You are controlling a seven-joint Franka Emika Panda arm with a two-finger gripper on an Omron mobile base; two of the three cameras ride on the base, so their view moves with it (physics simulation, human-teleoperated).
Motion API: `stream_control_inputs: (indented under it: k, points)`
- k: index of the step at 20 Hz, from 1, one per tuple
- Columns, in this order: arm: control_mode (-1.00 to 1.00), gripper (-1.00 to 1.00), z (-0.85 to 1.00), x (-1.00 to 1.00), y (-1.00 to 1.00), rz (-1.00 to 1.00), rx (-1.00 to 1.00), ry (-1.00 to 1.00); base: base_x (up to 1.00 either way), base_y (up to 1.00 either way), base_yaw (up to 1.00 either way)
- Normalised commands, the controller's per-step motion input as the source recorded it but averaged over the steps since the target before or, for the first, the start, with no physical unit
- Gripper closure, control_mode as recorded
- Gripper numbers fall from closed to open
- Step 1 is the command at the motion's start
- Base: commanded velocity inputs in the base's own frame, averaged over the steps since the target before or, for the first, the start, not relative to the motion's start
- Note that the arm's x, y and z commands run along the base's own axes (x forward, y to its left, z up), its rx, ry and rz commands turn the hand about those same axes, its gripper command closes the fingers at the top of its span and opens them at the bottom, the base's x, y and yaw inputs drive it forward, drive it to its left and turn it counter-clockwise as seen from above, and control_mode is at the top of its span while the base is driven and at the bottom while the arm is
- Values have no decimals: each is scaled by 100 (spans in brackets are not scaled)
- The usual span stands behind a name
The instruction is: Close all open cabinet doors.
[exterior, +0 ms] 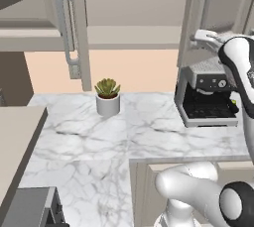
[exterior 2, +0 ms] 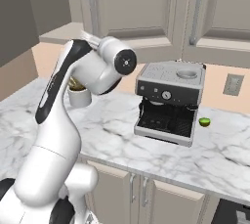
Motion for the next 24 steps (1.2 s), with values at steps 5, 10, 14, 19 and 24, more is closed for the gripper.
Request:
stream_control_inputs:
  k: [5, 10, 14, 19, 24]
  points:
    - [-100, -100, 8, 87, 54, -11, -12, -3, 0, 0, 0]
    - [-100, -100, 33, 82, 37, -12, -12, 12, 0, 0, 0]
    - [-100, -100, 44, 41, 29, -12, -17, 3, 0, 0, 0]
    - [-100, -100, 2, 43, 29, -15, -22, 0, 0, 0, 0]
    - [-100, -100, 0, 38, 20, -17, -20, 1, 0, 0, 0]
